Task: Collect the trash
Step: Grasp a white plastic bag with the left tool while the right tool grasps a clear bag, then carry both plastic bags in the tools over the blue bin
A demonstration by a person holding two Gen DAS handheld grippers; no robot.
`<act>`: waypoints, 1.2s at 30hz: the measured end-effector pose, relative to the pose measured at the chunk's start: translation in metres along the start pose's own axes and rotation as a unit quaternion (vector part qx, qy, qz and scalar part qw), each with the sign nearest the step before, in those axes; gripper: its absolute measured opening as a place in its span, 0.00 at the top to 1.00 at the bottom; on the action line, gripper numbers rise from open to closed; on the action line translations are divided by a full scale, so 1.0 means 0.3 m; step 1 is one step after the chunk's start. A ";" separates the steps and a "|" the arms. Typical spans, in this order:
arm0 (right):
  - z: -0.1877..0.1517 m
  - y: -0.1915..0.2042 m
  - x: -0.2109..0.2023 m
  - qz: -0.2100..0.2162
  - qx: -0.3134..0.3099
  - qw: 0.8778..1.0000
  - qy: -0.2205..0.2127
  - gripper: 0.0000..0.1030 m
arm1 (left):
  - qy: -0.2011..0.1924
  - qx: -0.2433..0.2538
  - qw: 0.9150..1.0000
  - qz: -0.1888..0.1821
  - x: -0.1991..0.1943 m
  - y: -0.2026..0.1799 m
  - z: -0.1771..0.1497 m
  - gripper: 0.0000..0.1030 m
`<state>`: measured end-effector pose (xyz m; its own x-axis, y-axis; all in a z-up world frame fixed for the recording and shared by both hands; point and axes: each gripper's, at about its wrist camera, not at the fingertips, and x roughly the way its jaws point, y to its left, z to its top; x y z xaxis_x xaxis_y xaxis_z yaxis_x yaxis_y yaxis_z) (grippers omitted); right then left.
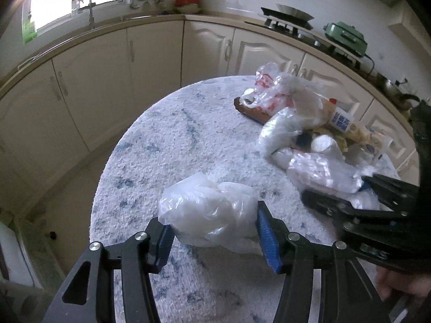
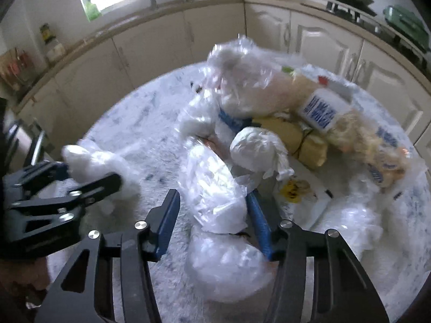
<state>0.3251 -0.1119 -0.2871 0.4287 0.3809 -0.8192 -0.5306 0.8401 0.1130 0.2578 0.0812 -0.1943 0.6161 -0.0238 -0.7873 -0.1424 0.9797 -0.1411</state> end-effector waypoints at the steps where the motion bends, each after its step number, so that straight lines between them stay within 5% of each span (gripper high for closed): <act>1: 0.005 0.000 0.000 0.000 0.003 1.000 -0.002 0.48 | -0.001 0.001 1.000 0.000 -0.021 0.005 -0.018 0.50; 6: 0.003 0.039 0.021 -0.024 -0.030 0.999 -0.020 0.52 | -0.007 0.003 1.000 -0.005 -0.077 0.012 -0.051 0.50; 7: -0.003 0.043 0.013 -0.016 -0.024 0.999 -0.020 0.66 | -0.009 0.003 1.000 -0.006 -0.084 0.012 -0.052 0.51; 8: -0.008 0.043 0.006 -0.013 -0.018 1.000 -0.019 0.68 | -0.012 0.004 1.000 -0.007 -0.093 0.010 -0.053 0.51; 21: -0.143 -0.052 -0.196 0.060 0.095 0.991 -0.066 0.71 | -0.039 0.029 0.999 -0.018 -0.210 -0.059 -0.072 0.53; 36: -0.248 -0.174 -0.512 0.022 0.152 0.977 -0.151 0.70 | -0.088 0.087 0.991 -0.056 -0.399 -0.253 -0.062 0.53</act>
<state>0.2327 -0.2430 -0.2090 0.6307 0.4770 -0.6121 -0.3314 0.8788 0.3433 0.1805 0.0060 -0.1006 0.7476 -0.1137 -0.6544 0.0598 0.9928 -0.1041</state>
